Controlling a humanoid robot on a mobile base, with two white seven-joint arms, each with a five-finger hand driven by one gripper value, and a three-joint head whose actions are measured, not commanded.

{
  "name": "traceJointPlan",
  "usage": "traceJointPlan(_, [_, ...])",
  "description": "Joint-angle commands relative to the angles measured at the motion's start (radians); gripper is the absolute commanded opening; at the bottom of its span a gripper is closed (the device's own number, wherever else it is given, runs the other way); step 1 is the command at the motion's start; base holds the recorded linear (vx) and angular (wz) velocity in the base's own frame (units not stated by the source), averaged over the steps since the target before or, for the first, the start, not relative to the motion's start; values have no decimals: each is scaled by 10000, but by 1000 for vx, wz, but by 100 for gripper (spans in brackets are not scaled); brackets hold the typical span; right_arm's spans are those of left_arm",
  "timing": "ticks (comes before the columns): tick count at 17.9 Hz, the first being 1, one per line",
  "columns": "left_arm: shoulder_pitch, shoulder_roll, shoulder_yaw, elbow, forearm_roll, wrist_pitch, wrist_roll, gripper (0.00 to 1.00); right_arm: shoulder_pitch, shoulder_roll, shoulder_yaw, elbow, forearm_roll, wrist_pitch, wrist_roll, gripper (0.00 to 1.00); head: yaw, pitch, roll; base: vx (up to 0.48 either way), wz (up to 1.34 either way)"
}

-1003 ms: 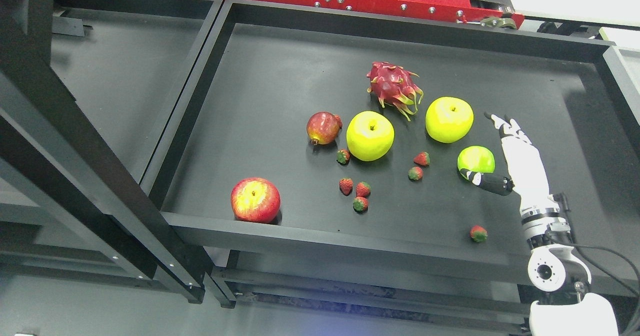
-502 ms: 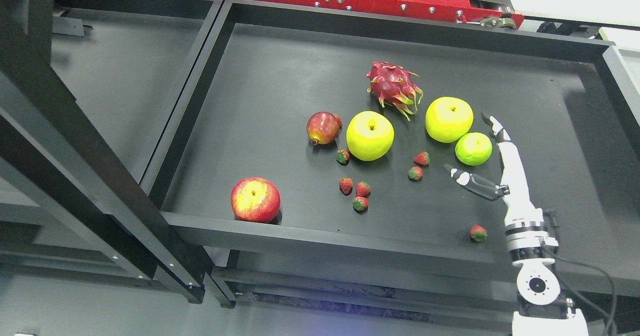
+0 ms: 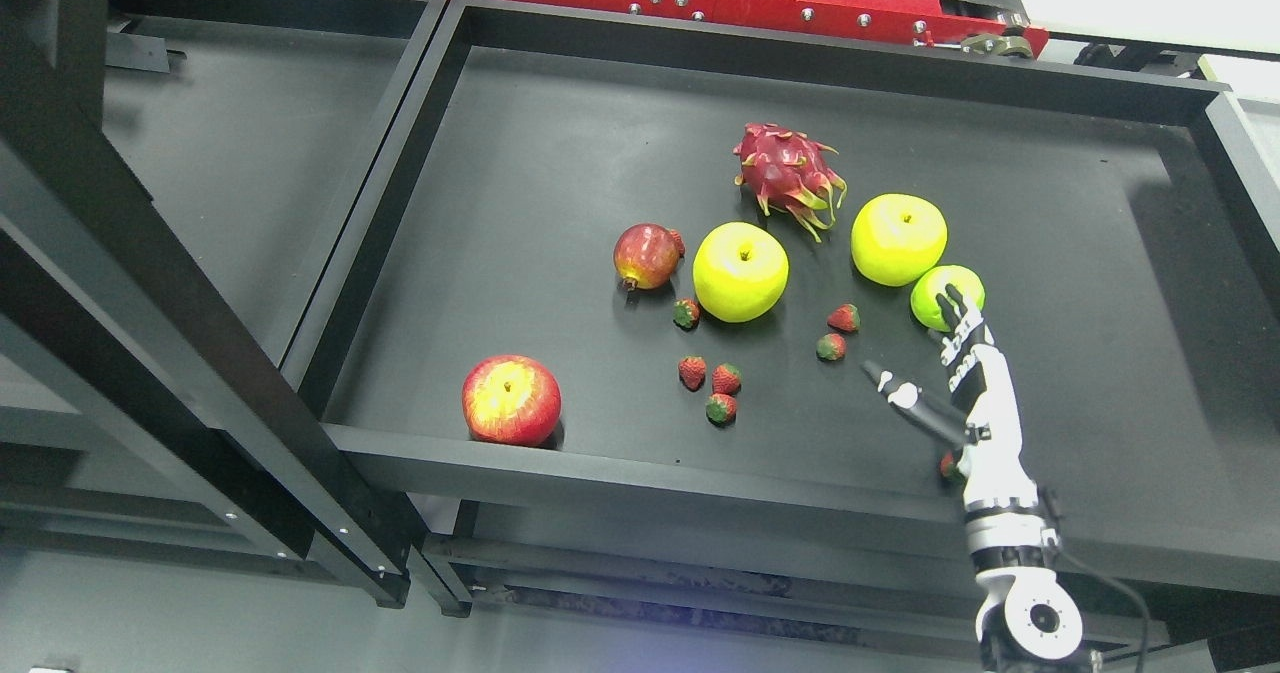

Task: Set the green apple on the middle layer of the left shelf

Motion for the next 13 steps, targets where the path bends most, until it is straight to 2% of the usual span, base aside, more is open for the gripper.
traceJointPlan(1, [-9, 175, 0, 1, 0, 4, -3, 100, 607, 330, 131, -253, -1059, -129, -65, 100, 0, 0, 0, 0, 0])
traceJointPlan(13, [6, 175, 0, -14, 0, 4, -3, 100, 607, 330, -53, -530, -1044, -129, -96, 100, 0, -2, 0, 0, 0])
